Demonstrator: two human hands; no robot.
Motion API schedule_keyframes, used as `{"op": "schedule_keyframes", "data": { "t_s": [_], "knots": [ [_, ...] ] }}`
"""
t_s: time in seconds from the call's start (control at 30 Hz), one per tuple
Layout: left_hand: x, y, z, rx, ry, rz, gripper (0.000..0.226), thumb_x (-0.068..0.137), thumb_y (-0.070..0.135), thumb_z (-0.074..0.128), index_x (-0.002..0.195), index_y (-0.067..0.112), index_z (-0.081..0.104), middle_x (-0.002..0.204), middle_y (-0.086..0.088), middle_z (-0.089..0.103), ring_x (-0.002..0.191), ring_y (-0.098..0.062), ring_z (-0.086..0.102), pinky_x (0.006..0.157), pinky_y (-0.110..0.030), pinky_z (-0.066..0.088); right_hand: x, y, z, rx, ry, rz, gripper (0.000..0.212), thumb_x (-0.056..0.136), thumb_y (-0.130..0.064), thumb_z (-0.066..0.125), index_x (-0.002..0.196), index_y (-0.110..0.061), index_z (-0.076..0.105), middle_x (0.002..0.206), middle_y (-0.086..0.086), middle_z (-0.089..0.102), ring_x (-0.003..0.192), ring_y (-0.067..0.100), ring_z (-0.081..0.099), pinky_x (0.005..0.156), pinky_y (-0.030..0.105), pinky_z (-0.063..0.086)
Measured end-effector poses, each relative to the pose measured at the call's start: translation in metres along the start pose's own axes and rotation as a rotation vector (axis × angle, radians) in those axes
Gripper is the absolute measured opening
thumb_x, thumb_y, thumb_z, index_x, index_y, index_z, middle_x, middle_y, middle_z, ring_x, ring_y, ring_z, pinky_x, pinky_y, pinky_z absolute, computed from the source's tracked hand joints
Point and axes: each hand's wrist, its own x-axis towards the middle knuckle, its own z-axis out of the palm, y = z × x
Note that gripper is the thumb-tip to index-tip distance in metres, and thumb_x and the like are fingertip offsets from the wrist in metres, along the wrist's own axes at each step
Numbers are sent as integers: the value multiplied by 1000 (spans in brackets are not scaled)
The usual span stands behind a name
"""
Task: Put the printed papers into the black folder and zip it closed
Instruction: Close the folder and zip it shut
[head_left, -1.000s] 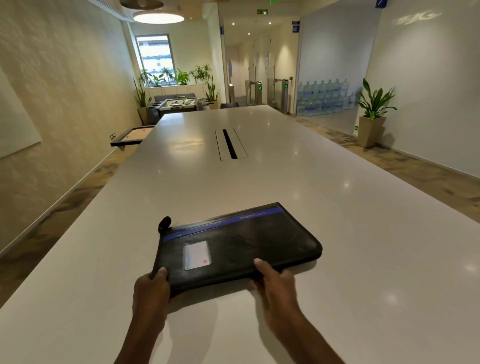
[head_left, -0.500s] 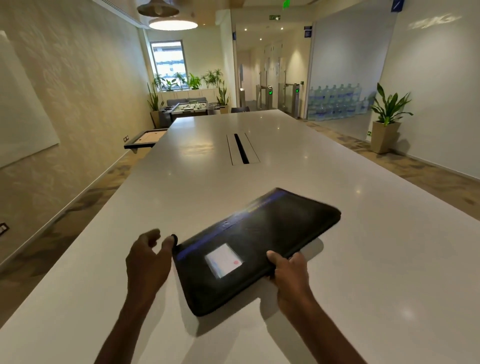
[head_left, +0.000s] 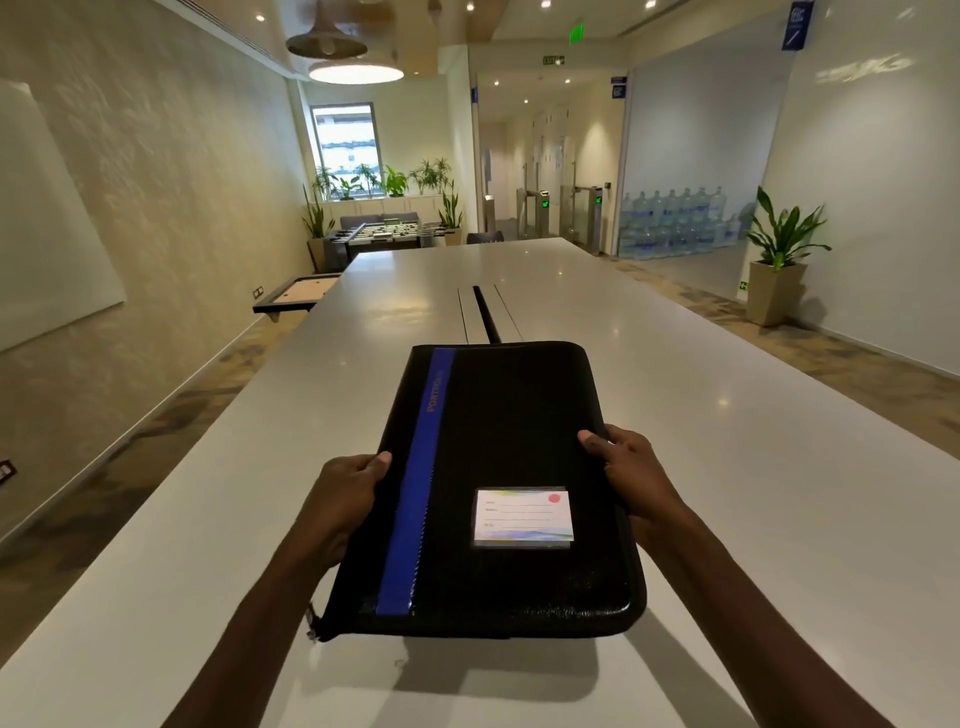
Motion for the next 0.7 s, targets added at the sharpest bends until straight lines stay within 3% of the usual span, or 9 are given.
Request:
{"op": "schedule_keyframes", "data": {
  "t_s": [0.17,0.3,0.43,0.57,0.63,0.7],
  "knots": [
    [7,-25,20,-17,130,-24,25,96,26,58,100,7,74,86,-14,75,78,-32,73,80,-50,59,31,24,-3,-249,29,-34,27,98,-25,56,116,-8,66,100,6,73,79,12,71,56,18,53],
    [9,-53,35,2,204,-52,26,94,25,60,109,7,73,88,-13,74,75,-28,71,72,-38,59,50,49,-4,-522,68,-106,37,97,-28,59,123,-3,65,116,14,70,94,24,68,75,29,54],
    [11,-71,43,36,246,-66,30,93,26,61,116,8,70,98,-13,73,83,-28,70,73,-34,56,59,65,-5,-706,79,-175,38,95,-32,60,119,-4,67,114,13,71,91,21,66,65,20,45],
    [13,-79,45,145,212,-66,28,95,24,59,112,6,71,96,-11,72,85,-26,68,72,-33,54,67,78,-8,-871,60,-178,37,95,-35,58,109,-4,70,107,14,73,95,28,68,78,32,50],
    [14,-80,44,199,188,-58,26,95,22,59,109,4,71,94,-11,72,84,-25,68,74,-36,56,69,84,-9,-936,65,-179,37,95,-37,57,104,-3,70,103,14,73,93,29,68,77,34,51],
    [15,-78,42,267,186,-24,26,94,22,60,111,5,70,98,-11,72,82,-21,66,70,-30,55,68,88,-8,-976,92,-188,37,95,-38,56,99,-4,69,98,13,73,88,29,67,72,32,48]
  ]
}}
